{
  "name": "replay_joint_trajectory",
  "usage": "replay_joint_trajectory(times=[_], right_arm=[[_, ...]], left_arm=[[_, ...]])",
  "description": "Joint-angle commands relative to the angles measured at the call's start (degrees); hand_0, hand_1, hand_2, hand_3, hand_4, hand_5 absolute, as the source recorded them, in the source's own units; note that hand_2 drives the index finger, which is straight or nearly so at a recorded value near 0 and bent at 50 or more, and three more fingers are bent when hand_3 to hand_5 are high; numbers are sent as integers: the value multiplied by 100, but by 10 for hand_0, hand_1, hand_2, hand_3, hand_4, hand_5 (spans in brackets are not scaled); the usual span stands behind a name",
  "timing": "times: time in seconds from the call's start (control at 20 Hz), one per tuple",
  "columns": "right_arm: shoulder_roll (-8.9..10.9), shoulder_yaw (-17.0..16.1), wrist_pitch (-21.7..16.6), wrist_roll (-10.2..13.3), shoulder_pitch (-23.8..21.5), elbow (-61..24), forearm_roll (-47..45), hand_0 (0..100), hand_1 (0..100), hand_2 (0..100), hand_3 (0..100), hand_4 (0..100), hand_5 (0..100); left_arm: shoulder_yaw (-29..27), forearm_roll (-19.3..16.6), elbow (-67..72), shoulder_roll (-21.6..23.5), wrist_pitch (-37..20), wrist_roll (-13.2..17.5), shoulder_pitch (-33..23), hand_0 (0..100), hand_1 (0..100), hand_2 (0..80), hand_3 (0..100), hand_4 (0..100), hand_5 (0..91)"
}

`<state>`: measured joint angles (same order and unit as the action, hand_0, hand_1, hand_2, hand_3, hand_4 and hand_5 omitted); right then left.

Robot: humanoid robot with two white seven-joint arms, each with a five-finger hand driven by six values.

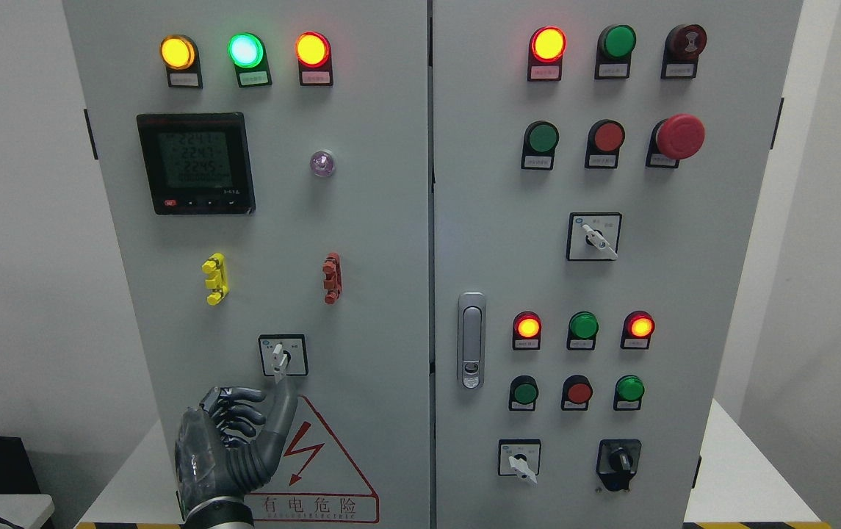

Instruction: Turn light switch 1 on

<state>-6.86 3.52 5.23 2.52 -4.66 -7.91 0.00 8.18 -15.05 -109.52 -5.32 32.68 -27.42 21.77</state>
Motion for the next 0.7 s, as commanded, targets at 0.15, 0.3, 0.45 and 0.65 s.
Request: replay_joint_trajectory(times=[0.15,0.3,0.45,0.65], right_arm=[[0,0,-4,3,0,0,-97,120,389,0,0,0,0],[0,0,-4,3,0,0,-105,120,389,0,0,0,0],[0,0,-4,3,0,0,-105,120,389,0,0,0,0],[0,0,-4,3,0,0,-97,120,389,0,0,0,0]], left_arm=[[78,72,186,-40,1,-140,55,92,517,529,774,786,720],[78,72,186,-40,1,-158,73,96,516,529,773,785,719],[69,72,186,-40,1,-158,82,98,516,529,772,783,719],[52,90,195,-57,1,-149,196,99,517,530,771,782,719]])
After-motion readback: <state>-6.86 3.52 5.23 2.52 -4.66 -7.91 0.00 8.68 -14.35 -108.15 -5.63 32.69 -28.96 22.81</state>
